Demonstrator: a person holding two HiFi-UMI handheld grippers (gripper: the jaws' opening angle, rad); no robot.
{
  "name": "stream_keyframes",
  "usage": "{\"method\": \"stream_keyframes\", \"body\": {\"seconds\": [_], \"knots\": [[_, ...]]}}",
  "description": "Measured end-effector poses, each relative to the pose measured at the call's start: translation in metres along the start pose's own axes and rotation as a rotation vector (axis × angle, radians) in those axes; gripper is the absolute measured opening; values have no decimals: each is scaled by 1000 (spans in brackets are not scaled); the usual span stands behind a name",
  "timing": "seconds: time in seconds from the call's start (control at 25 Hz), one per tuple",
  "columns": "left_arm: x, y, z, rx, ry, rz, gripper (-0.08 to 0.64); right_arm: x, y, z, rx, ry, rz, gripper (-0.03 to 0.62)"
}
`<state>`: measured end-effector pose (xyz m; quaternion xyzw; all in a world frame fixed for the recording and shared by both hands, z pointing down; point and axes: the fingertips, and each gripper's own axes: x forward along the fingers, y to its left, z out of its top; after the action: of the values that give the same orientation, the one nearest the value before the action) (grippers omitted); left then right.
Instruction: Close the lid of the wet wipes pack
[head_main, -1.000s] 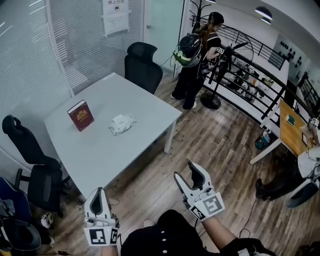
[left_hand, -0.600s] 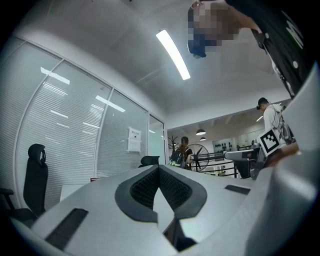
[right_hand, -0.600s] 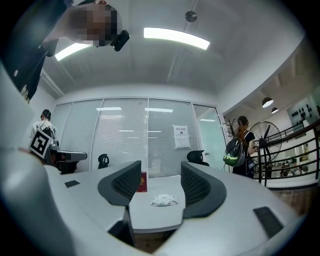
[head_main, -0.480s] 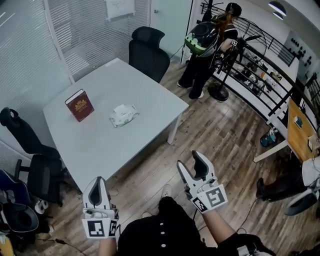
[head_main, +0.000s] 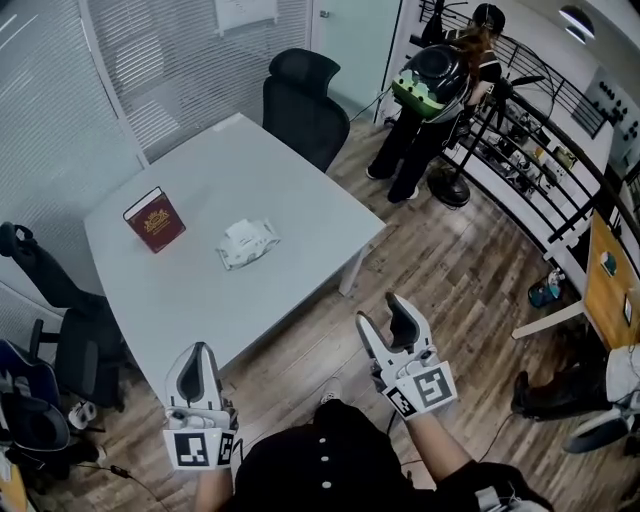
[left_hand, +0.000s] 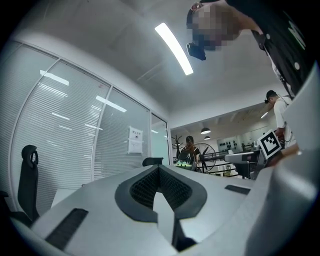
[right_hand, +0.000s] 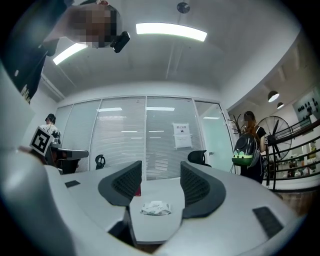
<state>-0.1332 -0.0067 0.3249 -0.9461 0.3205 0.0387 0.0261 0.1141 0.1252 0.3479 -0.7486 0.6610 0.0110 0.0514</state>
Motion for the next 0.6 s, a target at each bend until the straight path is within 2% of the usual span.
{"method": "stream_keyframes", "body": {"seconds": [0.6], "knots": [[87,-23,-11,-2,18,45,6,52,-81,-4,18,14,40,241]]}}
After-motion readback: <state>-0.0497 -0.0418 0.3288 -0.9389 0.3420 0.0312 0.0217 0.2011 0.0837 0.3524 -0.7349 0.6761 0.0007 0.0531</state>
